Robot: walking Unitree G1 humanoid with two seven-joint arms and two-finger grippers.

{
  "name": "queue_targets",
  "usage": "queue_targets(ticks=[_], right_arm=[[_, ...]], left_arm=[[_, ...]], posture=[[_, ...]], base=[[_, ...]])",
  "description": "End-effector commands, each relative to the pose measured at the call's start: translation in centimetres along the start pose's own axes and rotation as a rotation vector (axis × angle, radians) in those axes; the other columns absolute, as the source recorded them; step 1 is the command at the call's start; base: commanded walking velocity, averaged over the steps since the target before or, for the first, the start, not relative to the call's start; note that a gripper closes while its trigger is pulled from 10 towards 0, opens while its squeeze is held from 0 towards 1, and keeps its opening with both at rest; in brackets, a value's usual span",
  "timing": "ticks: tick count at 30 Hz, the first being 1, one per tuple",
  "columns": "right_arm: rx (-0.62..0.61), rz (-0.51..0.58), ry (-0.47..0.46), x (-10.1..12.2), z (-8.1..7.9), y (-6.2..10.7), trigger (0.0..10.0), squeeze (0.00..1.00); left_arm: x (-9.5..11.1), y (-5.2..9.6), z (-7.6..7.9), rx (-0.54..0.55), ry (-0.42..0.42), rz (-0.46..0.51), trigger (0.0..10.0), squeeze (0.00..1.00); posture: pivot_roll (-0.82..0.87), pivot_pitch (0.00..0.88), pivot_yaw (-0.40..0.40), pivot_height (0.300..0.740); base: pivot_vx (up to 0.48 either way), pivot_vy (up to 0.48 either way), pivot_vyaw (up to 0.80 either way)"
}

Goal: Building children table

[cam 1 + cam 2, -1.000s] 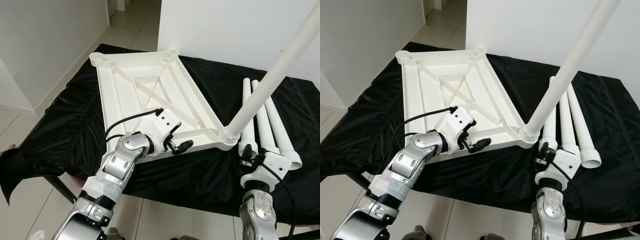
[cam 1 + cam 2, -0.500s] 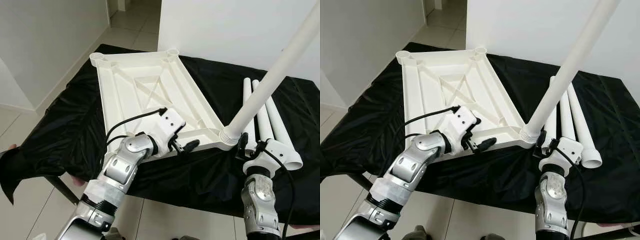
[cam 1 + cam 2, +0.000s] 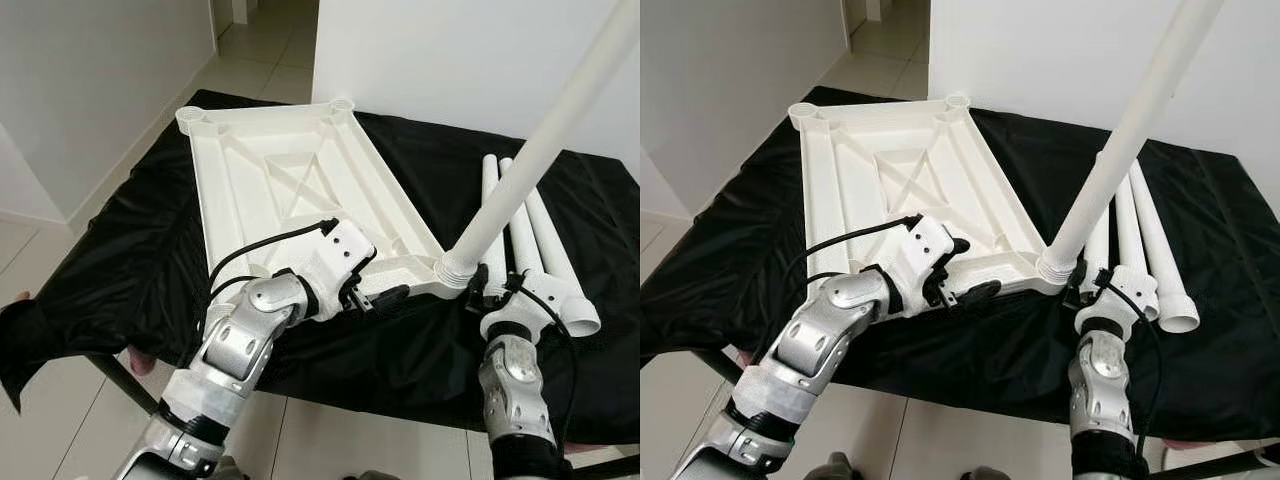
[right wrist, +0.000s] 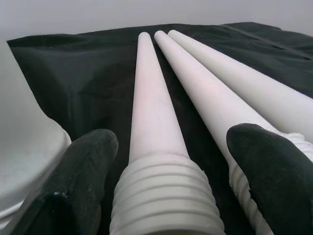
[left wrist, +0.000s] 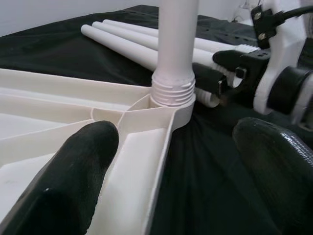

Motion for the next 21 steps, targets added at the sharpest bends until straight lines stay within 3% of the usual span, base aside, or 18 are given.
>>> queue_targets(ticks=[1, 21], right_arm=[[0.038, -0.043, 0.008, -1.0, -0.5, 0.0, 10.0, 0.00], [0.103, -0.137, -0.008, -3.4, -1.7, -0.6, 10.0, 0.00]], left_arm=[[0.4, 0.0, 1.4, -0.127, -0.003, -0.006, 10.0, 0.00], [1.8, 0.1, 1.7, -0.118, -0.019, 0.018, 10.0, 0.00]], posture=[[0.09, 0.004, -0.033, 0.740], [0.10, 0.001, -0.039, 0.740]], base=[[0.000, 0.000, 0.00], [0.000, 0.000, 0.00]])
Point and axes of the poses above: a point about 5 cm out from each wrist's last joint towards the gripper, its own y axis pointing back from the gripper into the wrist, its own x axis along the axis of the wrist's last joint, z = x × y, the point moved 3 cm from there along -y, pointing out of the wrist towards the gripper, and after that the axes turned 8 degrees about y, right-handed, at the moved point
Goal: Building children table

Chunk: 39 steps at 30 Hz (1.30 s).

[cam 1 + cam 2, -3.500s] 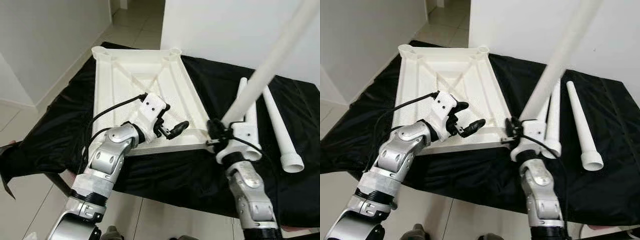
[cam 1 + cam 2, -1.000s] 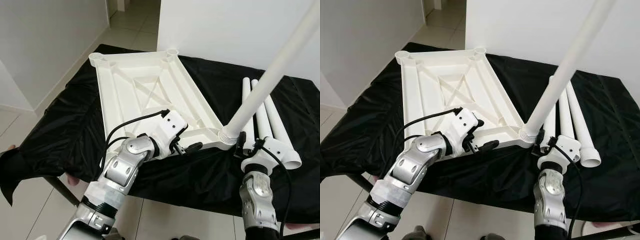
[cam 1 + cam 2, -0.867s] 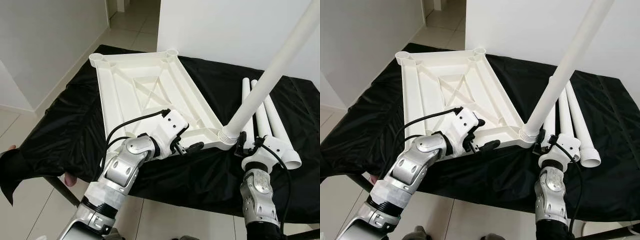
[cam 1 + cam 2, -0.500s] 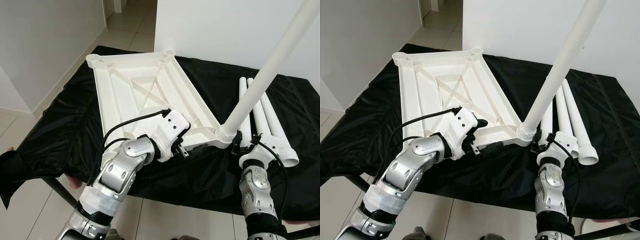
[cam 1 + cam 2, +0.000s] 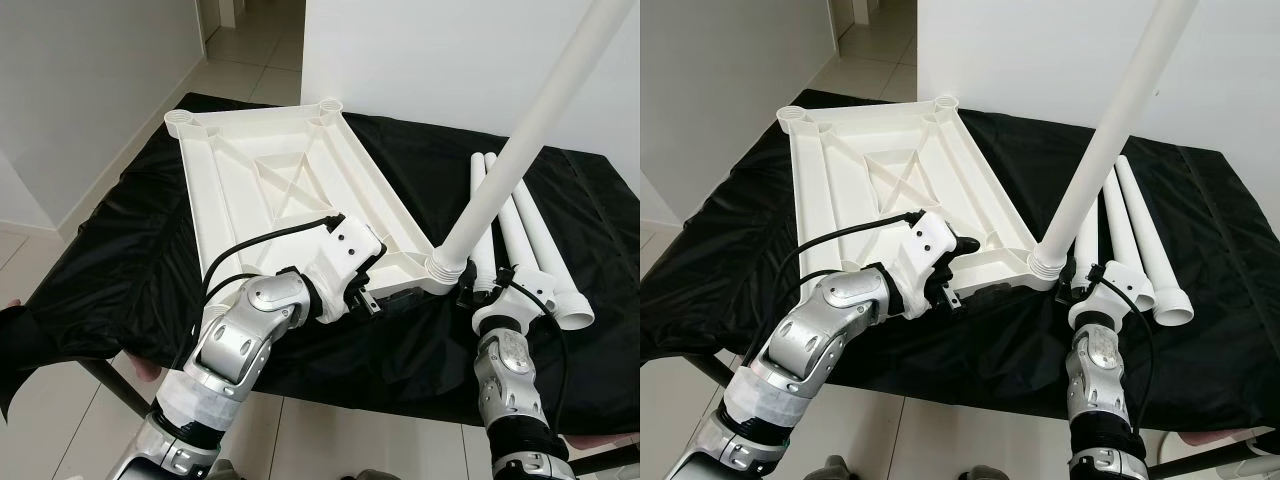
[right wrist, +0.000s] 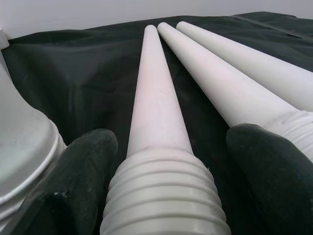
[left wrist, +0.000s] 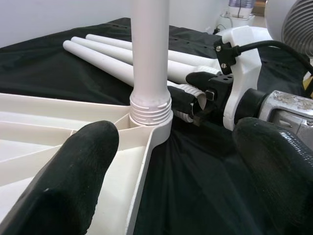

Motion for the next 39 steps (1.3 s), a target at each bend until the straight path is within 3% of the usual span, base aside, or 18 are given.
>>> queue_targets(ticks=[1, 16, 19, 21, 24, 25, 26, 27, 29, 39], right_arm=[[0.037, -0.086, 0.009, -1.9, -0.8, 0.4, 10.0, 0.00], [0.096, -0.150, 0.021, -3.3, -1.5, 0.5, 10.0, 0.00], [0.111, -0.123, -0.020, -3.1, -1.5, 0.7, 10.0, 0.00], [0.090, -0.084, -0.134, -2.4, -1.2, 0.7, 10.0, 0.00], [0.076, -0.077, -0.091, -2.4, -0.7, 0.7, 9.8, 0.00], [0.067, -0.074, -0.069, -2.4, -0.6, 0.8, 2.8, 0.00], [0.074, -0.068, -0.053, -2.3, -0.7, 0.7, 0.0, 0.00], [0.074, -0.068, -0.053, -2.3, -0.7, 0.7, 0.0, 0.00], [0.086, -0.068, -0.027, -2.2, -1.1, 0.6, 10.0, 0.00], [0.113, -0.112, -0.068, -3.0, -1.7, 0.7, 10.0, 0.00]], left_arm=[[0.5, -0.1, 0.9, -0.080, -0.017, -0.002, 10.0, 0.00], [0.9, -0.2, 0.5, -0.058, -0.019, 0.005, 10.0, 0.00], [1.0, -0.3, 0.5, -0.056, -0.021, 0.006, 10.0, 0.00], [0.9, -0.3, 0.5, -0.054, -0.022, 0.005, 10.0, 0.00], [0.9, -0.4, 0.5, -0.055, -0.022, 0.005, 10.0, 0.00], [0.9, -0.4, 0.5, -0.057, -0.021, 0.006, 10.0, 0.00], [1.0, -0.4, 0.5, -0.058, -0.021, 0.006, 10.0, 0.00], [1.0, -0.4, 0.5, -0.058, -0.021, 0.006, 10.0, 0.00], [1.1, -0.5, 0.5, -0.059, -0.022, 0.008, 10.0, 0.00], [1.1, -0.5, 0.4, -0.050, -0.022, 0.009, 10.0, 0.00]], posture=[[0.10, 0.001, -0.039, 0.740], [0.09, 0.000, -0.039, 0.740], [0.09, 0.000, -0.038, 0.740], [0.09, 0.000, -0.038, 0.740], [0.09, 0.000, -0.033, 0.740], [0.09, 0.000, -0.032, 0.740], [0.09, 0.000, -0.032, 0.740], [0.09, 0.000, -0.032, 0.740], [0.09, 0.000, -0.033, 0.740], [0.10, 0.000, -0.039, 0.740]], base=[[0.000, 0.000, 0.00], [0.000, 0.000, 0.00], [0.000, 0.000, 0.00], [0.000, 0.000, 0.00], [0.000, 0.000, 0.00], [0.000, 0.000, 0.00], [0.000, 0.000, 0.00], [0.000, 0.000, 0.00], [0.000, 0.000, 0.00], [0.000, 0.000, 0.00]])
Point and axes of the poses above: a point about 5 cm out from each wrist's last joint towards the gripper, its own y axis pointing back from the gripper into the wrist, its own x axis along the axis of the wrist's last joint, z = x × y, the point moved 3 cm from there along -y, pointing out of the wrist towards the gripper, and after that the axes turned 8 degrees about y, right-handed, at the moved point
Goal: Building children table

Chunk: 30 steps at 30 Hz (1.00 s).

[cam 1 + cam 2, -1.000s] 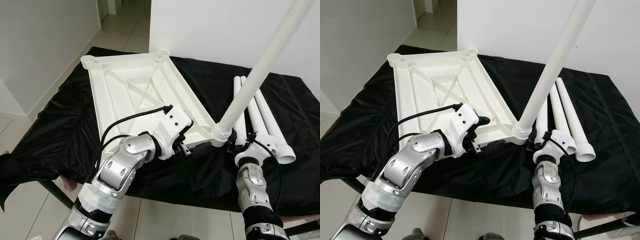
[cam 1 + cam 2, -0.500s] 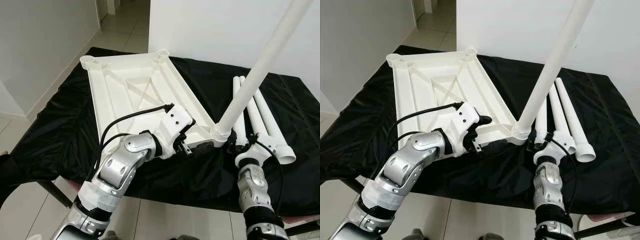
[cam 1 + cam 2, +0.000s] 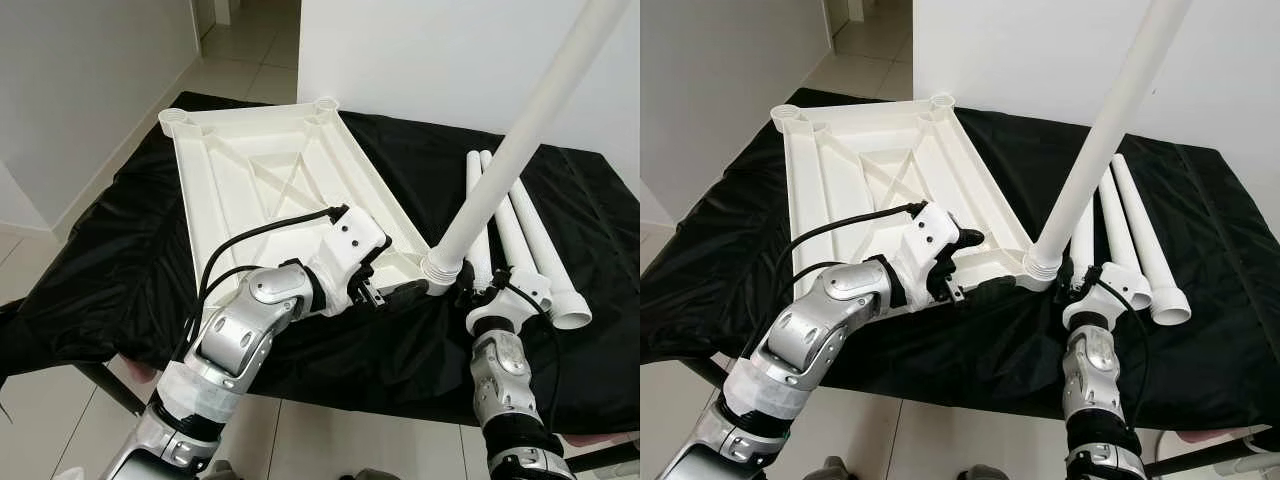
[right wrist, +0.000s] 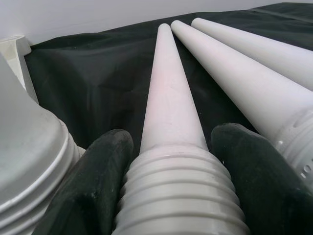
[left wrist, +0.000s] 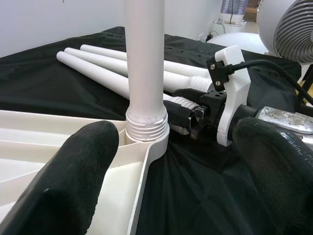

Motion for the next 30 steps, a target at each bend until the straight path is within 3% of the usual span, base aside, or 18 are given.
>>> queue_targets(ticks=[1, 8, 9, 11, 12, 21, 22, 30], right_arm=[[0.034, -0.142, -0.005, -2.97, -0.93, 0.88, 10.0, 0.00], [0.044, -0.167, -0.005, -3.61, -1.26, 1.26, 10.0, 0.00], [0.038, -0.165, -0.004, -3.61, -1.24, 1.29, 6.5, 0.00], [0.038, -0.165, -0.004, -3.61, -1.24, 1.29, 6.5, 0.00], [0.016, -0.158, -0.001, -3.42, -0.98, 1.18, 10.0, 1.00], [0.004, -0.154, -0.006, -3.23, -0.75, 1.04, 10.0, 1.00], [0.003, -0.157, -0.016, -3.24, -0.70, 1.03, 10.0, 0.00], [0.020, -0.168, -0.016, -3.45, -0.87, 1.12, 10.0, 0.00]], left_arm=[[0.19, -0.17, 0.21, -0.021, -0.012, -0.009, 10.0, 0.00], [0.20, -0.11, 0.09, -0.011, -0.009, -0.007, 10.0, 0.00], [0.22, -0.12, 0.07, -0.009, -0.008, -0.006, 10.0, 0.00], [0.22, -0.12, 0.07, -0.009, -0.008, -0.006, 10.0, 0.00], [0.24, -0.13, 0.04, -0.006, -0.007, -0.005, 10.0, 0.00], [0.26, -0.16, -0.01, -0.003, -0.006, -0.005, 10.0, 0.00], [0.25, -0.17, -0.06, -0.001, -0.005, -0.005, 10.0, 0.00], [0.27, -0.17, -0.19, 0.006, -0.003, -0.004, 10.0, 0.00]], posture=[[0.10, 0.000, -0.042, 0.740], [0.10, 0.000, -0.045, 0.740], [0.10, 0.000, -0.045, 0.740], [0.10, 0.000, -0.045, 0.740], [0.09, 0.000, -0.044, 0.740], [0.09, 0.000, -0.043, 0.740], [0.09, 0.003, -0.044, 0.740], [0.09, 0.003, -0.043, 0.740]], base=[[0.000, 0.000, 0.00], [0.000, 0.000, 0.00], [0.000, 0.000, 0.00], [0.000, 0.000, 0.00], [0.000, 0.000, 0.00], [0.000, 0.000, 0.00], [0.000, 0.000, 0.00], [0.000, 0.000, 0.00]])
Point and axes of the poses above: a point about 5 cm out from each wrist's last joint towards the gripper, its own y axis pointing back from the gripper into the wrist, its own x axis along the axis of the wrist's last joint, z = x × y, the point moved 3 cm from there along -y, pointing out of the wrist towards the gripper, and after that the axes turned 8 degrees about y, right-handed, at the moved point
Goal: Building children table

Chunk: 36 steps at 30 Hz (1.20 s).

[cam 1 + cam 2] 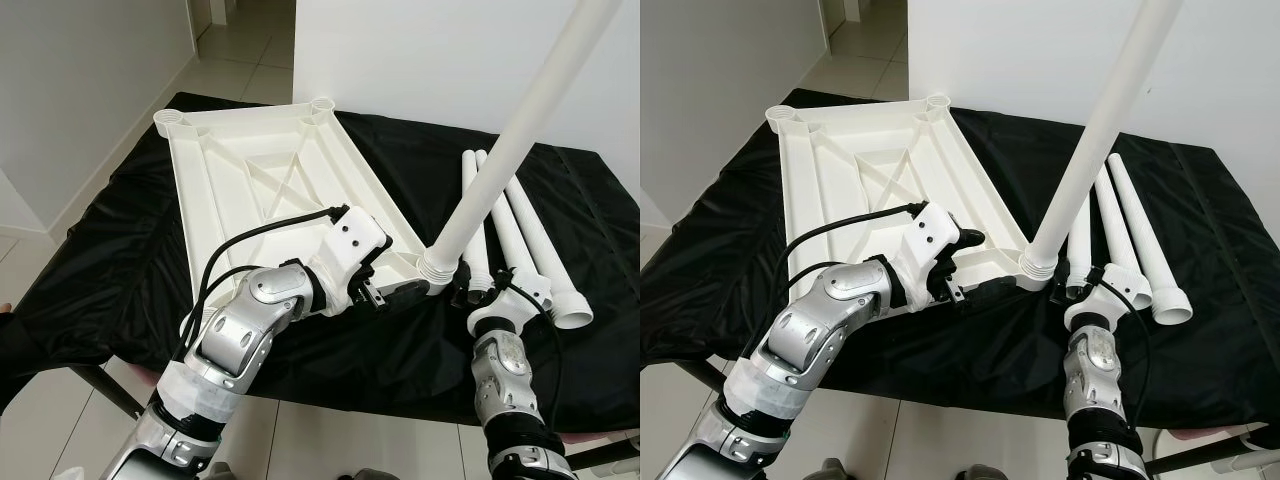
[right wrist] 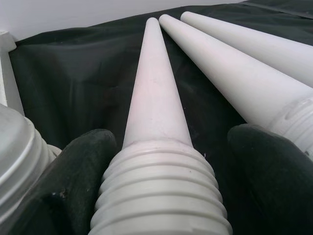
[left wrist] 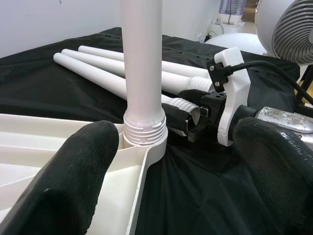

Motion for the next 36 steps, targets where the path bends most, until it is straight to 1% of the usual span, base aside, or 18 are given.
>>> queue_targets(ticks=[1, 6, 7, 8, 9, 10, 11, 14, 15, 20, 21, 22, 23, 24, 27, 29, 30, 36], right_arm=[[0.053, -0.164, -0.009, -3.4, -1.3, 1.1, 10.0, 0.00], [0.072, -0.183, 0.012, -3.8, -1.7, 1.2, 10.0, 0.00], [0.073, -0.193, 0.021, -4.0, -1.7, 1.3, 6.6, 0.00], [0.073, -0.193, 0.021, -4.0, -1.7, 1.3, 6.6, 0.00], [0.070, -0.201, 0.029, -4.2, -1.6, 1.3, 10.0, 0.00], [0.067, -0.209, 0.032, -4.3, -1.5, 1.4, 10.0, 0.00], [0.065, -0.209, 0.040, -4.3, -1.4, 1.4, 3.4, 0.00], [0.068, -0.209, 0.049, -4.4, -1.4, 1.4, 2.8, 0.00], [0.052, -0.223, 0.054, -4.5, -1.1, 1.4, 0.0, 0.00], [0.039, -0.220, 0.056, -4.5, -0.9, 1.4, 0.0, 0.00], [0.039, -0.207, 0.067, -4.3, -0.8, 1.4, 4.8, 0.00], [0.039, -0.207, 0.067, -4.3, -0.8, 1.4, 4.8, 0.00], [0.038, -0.196, 0.071, -4.1, -0.8, 1.3, 7.2, 0.00], [0.038, -0.196, 0.071, -4.1, -0.8, 1.3, 7.2, 0.00], [0.010, -0.159, 0.102, -3.5, -0.5, 1.2, 0.0, 0.00], [0.010, -0.159, 0.102, -3.5, -0.5, 1.2, 0.0, 0.00], [-0.024, -0.118, 0.128, -3.0, -0.2, 1.2, 10.0, 0.00], [-0.076, 0.112, 0.140, 0.5, 0.2, 1.3, 10.0, 0.00]], left_arm=[[0.2, -0.2, -0.2, 0.003, -0.004, -0.005, 10.0, 0.00], [0.3, -0.1, -0.2, 0.007, -0.006, -0.003, 10.0, 0.00], [0.3, -0.2, -0.3, 0.009, -0.007, -0.002, 10.0, 0.00], [0.3, -0.2, -0.3, 0.009, -0.007, -0.002, 10.0, 0.00], [0.4, -0.2, -0.3, 0.010, -0.007, -0.002, 10.0, 0.00], [0.4, -0.2, -0.3, 0.010, -0.006, -0.001, 10.0, 0.00], [0.4, -0.2, -0.3, 0.010, -0.006, -0.001, 10.0, 0.00], [0.4, -0.2, -0.3, 0.011, -0.007, -0.001, 10.0, 0.00], [0.4, -0.2, -0.4, 0.011, -0.007, 0.001, 10.0, 0.00], [0.5, -0.2, -0.4, 0.011, -0.008, 0.003, 10.0, 0.00], [0.5, -0.2, -0.4, 0.012, -0.009, 0.005, 10.0, 0.00], [0.5, -0.2, -0.4, 0.012, -0.009, 0.005, 10.0, 0.00], [0.6, -0.2, -0.4, 0.013, -0.009, 0.006, 10.0, 0.00], [0.6, -0.2, -0.4, 0.013, -0.009, 0.006, 10.0, 0.00], [0.6, -0.3, -0.5, 0.024, -0.019, 0.009, 10.0, 0.00], [0.6, -0.3, -0.5, 0.024, -0.019, 0.009, 10.0, 0.00], [0.5, -0.3, -0.5, 0.031, -0.025, 0.010, 10.0, 0.00], [0.8, -0.3, -0.9, 0.048, -0.008, 0.035, 10.0, 0.00]], posture=[[0.10, 0.003, -0.043, 0.740], [0.10, 0.002, -0.043, 0.740], [0.10, 0.002, -0.043, 0.740], [0.10, 0.002, -0.043, 0.740], [0.10, 0.002, -0.042, 0.740], [0.10, 0.002, -0.042, 0.740], [0.10, 0.001, -0.041, 0.740], [0.10, 0.000, -0.040, 0.740], [0.10, 0.000, -0.040, 0.740], [0.10, 0.000, -0.040, 0.740], [0.09, 0.000, -0.038, 0.740], [0.09, 0.000, -0.038, 0.740], [0.09, 0.000, -0.038, 0.740], [0.09, 0.000, -0.038, 0.740], [0.09, 0.000, -0.040, 0.740], [0.09, 0.000, -0.040, 0.740], [0.09, 0.000, -0.041, 0.740], [0.09, 0.000, -0.041, 0.740]], base=[[0.000, 0.000, 0.00], [0.000, 0.000, 0.00], [0.000, 0.000, 0.00], [0.000, 0.000, 0.00], [0.000, 0.000, 0.00], [0.000, 0.000, 0.00], [0.000, 0.000, 0.00], [0.000, 0.000, 0.00], [0.000, 0.000, 0.00], [0.000, 0.000, 0.00], [0.000, 0.000, 0.00], [0.000, 0.000, 0.00], [0.000, 0.000, 0.00], [0.000, 0.000, 0.00], [0.000, 0.000, 0.00], [0.000, 0.000, 0.00], [0.000, 0.000, 0.00], [0.000, 0.000, 0.00]])
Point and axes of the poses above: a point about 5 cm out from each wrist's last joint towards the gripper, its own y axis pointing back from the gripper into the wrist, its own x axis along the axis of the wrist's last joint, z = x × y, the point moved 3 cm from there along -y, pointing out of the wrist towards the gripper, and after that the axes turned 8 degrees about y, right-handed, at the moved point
